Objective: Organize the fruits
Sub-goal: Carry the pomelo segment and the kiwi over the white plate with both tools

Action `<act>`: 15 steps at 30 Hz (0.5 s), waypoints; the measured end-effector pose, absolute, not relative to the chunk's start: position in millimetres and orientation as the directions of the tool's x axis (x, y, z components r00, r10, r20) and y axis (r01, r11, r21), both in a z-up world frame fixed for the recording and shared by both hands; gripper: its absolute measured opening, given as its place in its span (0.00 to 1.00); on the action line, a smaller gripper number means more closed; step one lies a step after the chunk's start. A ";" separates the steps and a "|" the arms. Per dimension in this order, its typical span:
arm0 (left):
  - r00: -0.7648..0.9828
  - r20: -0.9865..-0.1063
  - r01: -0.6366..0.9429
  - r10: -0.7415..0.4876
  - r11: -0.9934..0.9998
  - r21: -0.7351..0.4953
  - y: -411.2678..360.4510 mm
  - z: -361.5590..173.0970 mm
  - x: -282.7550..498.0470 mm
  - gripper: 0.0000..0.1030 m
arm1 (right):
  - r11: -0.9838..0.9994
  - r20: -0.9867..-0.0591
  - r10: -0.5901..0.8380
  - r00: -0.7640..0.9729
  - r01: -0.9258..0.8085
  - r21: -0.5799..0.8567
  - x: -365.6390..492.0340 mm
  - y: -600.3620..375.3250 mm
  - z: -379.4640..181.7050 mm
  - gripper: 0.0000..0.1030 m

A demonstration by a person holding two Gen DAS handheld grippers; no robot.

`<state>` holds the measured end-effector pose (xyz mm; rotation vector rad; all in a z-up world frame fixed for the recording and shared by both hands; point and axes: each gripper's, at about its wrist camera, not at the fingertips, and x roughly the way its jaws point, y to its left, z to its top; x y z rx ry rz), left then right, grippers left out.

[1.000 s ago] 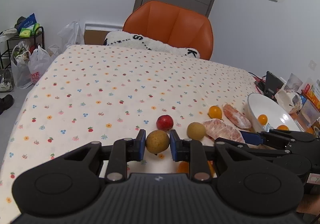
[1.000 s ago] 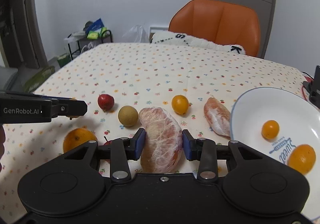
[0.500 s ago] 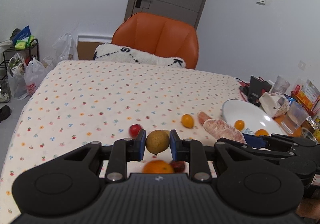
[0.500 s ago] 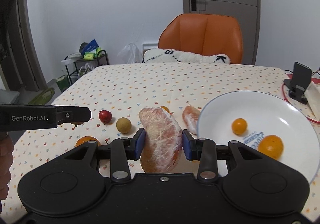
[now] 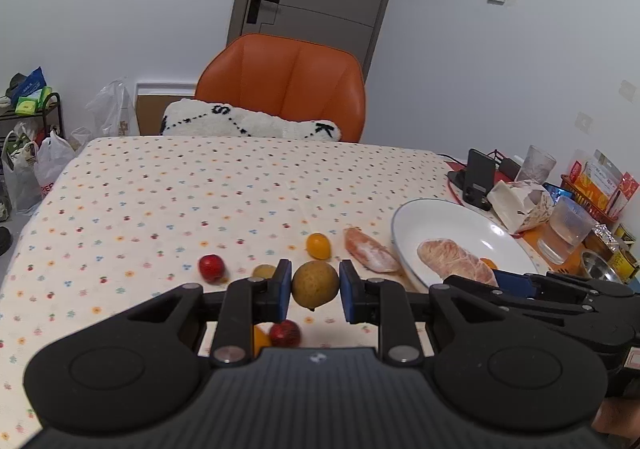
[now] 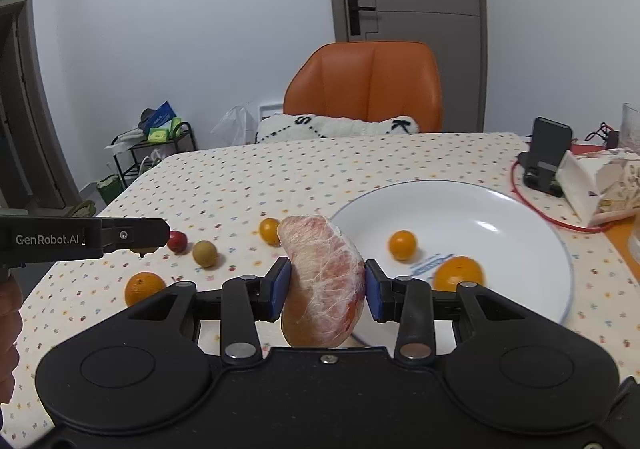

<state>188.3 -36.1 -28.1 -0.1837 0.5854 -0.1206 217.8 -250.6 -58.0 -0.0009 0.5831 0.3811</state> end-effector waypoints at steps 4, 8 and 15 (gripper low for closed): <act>0.825 -0.538 0.074 -0.174 0.976 -0.202 -49.0 -29.1 191.8 0.23 | 0.939 -0.537 0.332 0.776 -0.325 0.111 218.8 -265.3 -59.4 0.36; 0.819 -0.543 0.086 -0.185 0.975 -0.203 -62.1 -31.3 196.8 0.23 | 0.949 -0.539 0.309 0.784 -0.296 0.113 220.2 -280.8 -61.2 0.36; 0.809 -0.550 0.112 -0.206 0.973 -0.200 -82.1 -34.4 208.2 0.23 | 0.959 -0.538 0.279 0.796 -0.256 0.120 225.5 -304.9 -63.7 0.36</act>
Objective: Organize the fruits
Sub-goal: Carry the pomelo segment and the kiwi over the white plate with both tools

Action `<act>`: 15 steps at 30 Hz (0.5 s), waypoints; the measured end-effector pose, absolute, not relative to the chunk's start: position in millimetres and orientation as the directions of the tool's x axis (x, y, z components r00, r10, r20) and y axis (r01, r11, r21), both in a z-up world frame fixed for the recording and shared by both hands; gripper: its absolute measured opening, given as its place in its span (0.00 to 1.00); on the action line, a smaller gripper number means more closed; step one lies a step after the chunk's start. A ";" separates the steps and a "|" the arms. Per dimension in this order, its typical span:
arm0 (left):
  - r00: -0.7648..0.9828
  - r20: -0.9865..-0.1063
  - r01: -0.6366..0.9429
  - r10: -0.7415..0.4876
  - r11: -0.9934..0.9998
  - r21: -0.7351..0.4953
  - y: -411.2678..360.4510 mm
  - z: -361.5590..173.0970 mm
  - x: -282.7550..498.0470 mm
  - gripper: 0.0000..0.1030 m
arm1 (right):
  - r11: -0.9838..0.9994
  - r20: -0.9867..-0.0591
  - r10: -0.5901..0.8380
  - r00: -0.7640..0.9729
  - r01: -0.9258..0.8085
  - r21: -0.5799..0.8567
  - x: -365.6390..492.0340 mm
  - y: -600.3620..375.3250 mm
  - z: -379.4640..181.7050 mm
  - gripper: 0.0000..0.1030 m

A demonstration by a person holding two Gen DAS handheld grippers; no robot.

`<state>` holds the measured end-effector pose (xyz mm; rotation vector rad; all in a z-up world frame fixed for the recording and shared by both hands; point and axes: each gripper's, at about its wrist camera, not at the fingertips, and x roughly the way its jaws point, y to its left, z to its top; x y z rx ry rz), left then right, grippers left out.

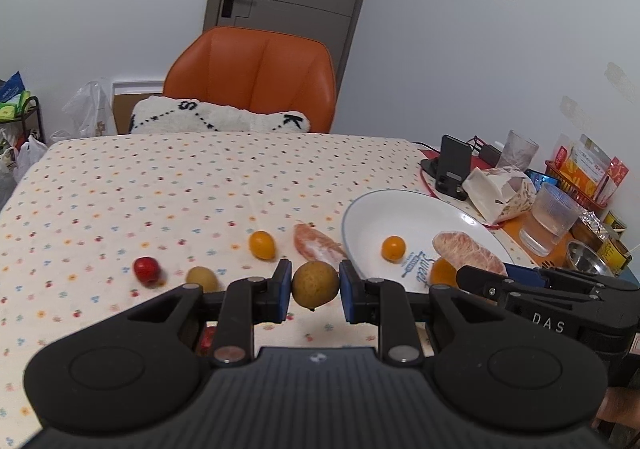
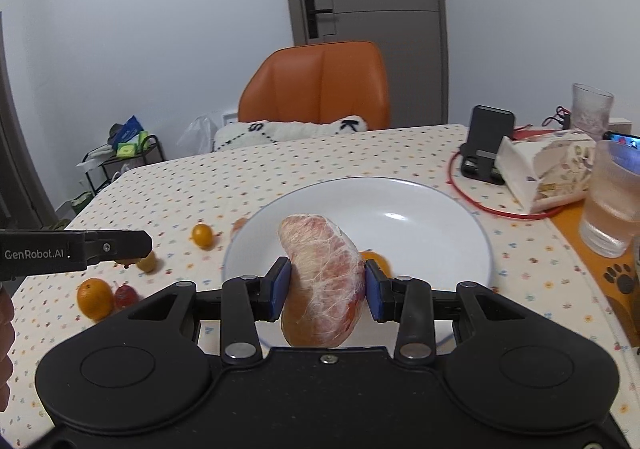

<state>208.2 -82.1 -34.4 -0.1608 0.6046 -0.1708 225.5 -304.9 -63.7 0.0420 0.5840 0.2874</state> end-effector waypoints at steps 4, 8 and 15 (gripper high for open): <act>0.804 -0.553 0.128 -0.217 0.972 -0.196 -92.6 -36.0 215.4 0.23 | 0.965 -0.541 0.260 0.800 -0.232 0.120 230.5 -315.5 -65.6 0.36; 0.797 -0.559 0.143 -0.227 0.971 -0.191 -102.6 -38.2 223.2 0.23 | 0.969 -0.543 0.245 0.803 -0.215 0.119 235.4 -324.9 -67.8 0.36; 0.782 -0.571 0.175 -0.249 0.967 -0.183 -123.3 -42.3 236.3 0.23 | 0.973 -0.550 0.229 0.803 -0.191 0.127 244.2 -339.7 -73.8 0.36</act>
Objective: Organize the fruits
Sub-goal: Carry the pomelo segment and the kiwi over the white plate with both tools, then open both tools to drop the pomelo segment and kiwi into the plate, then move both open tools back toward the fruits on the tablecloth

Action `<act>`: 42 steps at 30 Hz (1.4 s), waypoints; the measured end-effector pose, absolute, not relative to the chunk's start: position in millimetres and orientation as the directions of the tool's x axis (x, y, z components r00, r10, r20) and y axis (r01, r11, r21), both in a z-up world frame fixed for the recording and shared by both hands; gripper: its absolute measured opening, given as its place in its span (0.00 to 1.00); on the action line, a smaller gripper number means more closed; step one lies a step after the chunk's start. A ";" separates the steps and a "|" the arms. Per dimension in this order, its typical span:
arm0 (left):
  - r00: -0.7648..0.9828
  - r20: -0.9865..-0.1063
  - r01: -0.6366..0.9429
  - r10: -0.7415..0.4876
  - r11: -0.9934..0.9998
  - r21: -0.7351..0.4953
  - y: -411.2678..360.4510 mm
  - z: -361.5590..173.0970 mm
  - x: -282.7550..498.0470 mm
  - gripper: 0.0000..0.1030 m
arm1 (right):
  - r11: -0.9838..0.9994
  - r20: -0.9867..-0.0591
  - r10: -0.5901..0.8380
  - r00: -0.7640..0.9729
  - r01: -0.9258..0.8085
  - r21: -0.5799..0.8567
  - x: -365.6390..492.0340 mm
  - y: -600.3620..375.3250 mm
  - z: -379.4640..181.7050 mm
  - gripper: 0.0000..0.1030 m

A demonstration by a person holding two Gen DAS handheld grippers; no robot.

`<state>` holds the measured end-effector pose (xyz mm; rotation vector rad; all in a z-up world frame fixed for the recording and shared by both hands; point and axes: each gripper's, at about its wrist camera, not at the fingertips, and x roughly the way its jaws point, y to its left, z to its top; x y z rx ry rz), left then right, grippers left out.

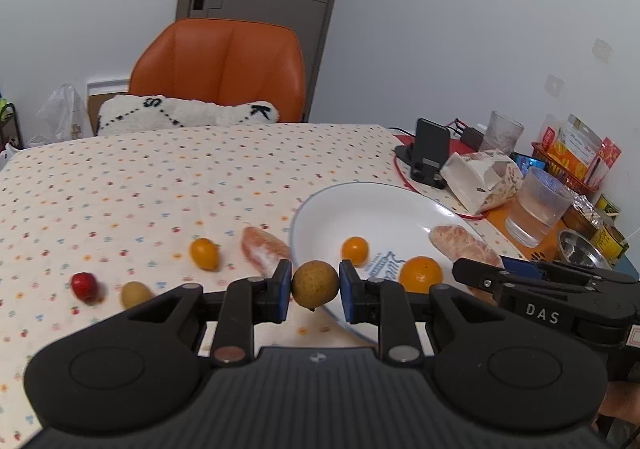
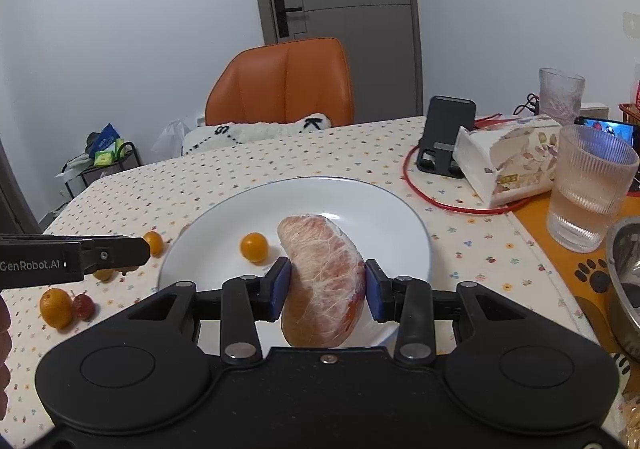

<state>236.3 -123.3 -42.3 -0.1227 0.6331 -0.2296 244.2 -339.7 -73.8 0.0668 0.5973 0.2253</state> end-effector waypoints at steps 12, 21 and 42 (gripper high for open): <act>0.756 -0.599 0.211 -0.264 0.965 -0.158 -150.0 -51.1 249.2 0.23 | 0.974 -0.524 0.216 0.824 -0.148 0.170 246.9 -360.3 -75.3 0.42; 0.764 -0.601 0.198 -0.233 0.972 -0.125 -152.6 -47.0 245.0 0.30 | 0.966 -0.533 0.250 0.808 -0.173 0.191 234.4 -356.2 -79.2 0.53; 0.802 -0.586 0.087 -0.117 0.993 -0.079 -95.2 -39.8 208.1 0.74 | 0.936 -0.504 0.347 0.791 -0.258 0.240 214.9 -327.1 -69.8 0.87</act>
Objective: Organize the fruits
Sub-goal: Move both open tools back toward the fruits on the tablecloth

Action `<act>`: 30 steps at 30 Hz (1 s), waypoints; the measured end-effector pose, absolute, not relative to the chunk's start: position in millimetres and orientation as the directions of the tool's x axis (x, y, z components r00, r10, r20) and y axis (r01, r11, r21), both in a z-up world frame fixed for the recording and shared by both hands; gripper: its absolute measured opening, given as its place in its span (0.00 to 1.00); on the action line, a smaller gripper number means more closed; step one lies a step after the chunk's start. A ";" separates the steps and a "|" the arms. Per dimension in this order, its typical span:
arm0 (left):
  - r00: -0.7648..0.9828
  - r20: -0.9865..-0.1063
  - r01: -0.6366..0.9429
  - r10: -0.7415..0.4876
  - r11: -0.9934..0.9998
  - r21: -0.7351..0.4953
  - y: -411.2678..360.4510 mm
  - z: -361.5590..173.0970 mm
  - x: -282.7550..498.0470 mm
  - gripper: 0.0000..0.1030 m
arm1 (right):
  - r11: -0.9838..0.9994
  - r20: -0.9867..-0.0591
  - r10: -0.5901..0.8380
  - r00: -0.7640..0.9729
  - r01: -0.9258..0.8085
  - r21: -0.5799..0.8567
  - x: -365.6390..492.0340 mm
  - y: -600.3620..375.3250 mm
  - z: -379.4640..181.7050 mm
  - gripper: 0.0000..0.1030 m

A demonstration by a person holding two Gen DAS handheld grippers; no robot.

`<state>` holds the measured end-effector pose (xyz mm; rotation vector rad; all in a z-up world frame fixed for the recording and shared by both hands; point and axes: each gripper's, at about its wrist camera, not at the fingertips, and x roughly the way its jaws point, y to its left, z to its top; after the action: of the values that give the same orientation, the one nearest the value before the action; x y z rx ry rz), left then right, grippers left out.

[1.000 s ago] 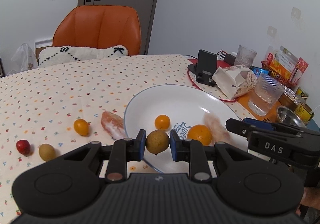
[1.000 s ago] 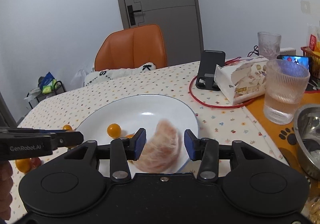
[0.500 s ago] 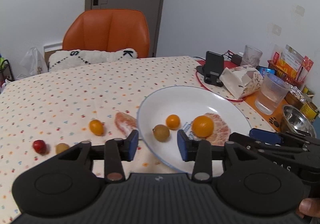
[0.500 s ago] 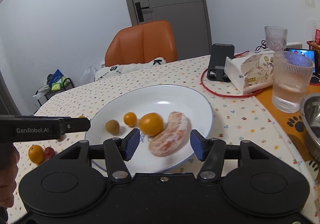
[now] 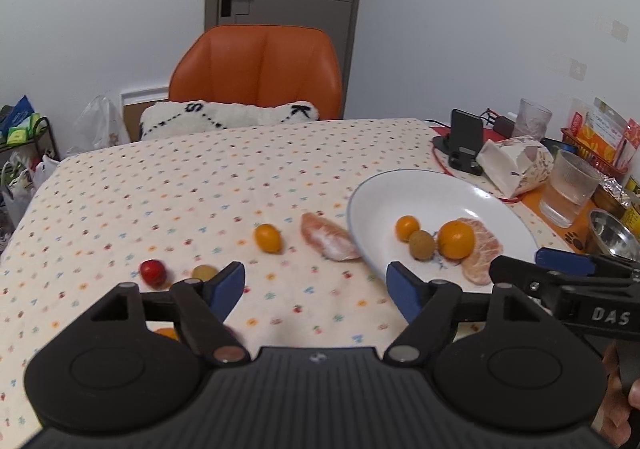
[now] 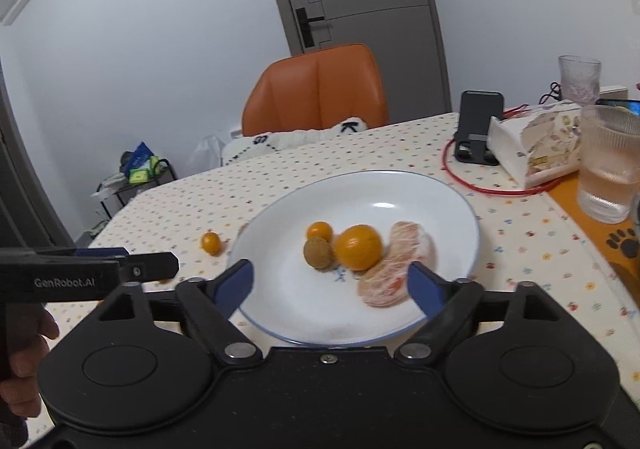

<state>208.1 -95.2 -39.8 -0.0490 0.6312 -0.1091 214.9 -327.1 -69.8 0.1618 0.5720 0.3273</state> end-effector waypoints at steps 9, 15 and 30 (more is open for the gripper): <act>0.809 -0.584 0.025 -0.074 0.995 -0.092 -64.1 -45.3 188.7 0.78 | 0.925 -0.491 0.371 0.788 -0.270 0.266 211.3 -312.5 -75.0 0.94; 0.811 -0.582 -0.009 -0.054 0.995 -0.104 -45.5 -46.2 180.0 0.79 | 0.915 -0.483 0.399 0.779 -0.302 0.269 210.6 -297.8 -74.2 0.95; 0.807 -0.590 -0.071 -0.018 0.989 -0.128 -11.7 -53.2 168.6 0.79 | 0.879 -0.485 0.476 0.734 -0.406 0.249 210.3 -255.5 -71.4 0.86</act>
<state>168.6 -11.7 -53.2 -0.1470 0.6315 0.0284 210.3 -255.5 -71.4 0.1292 0.5679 0.4866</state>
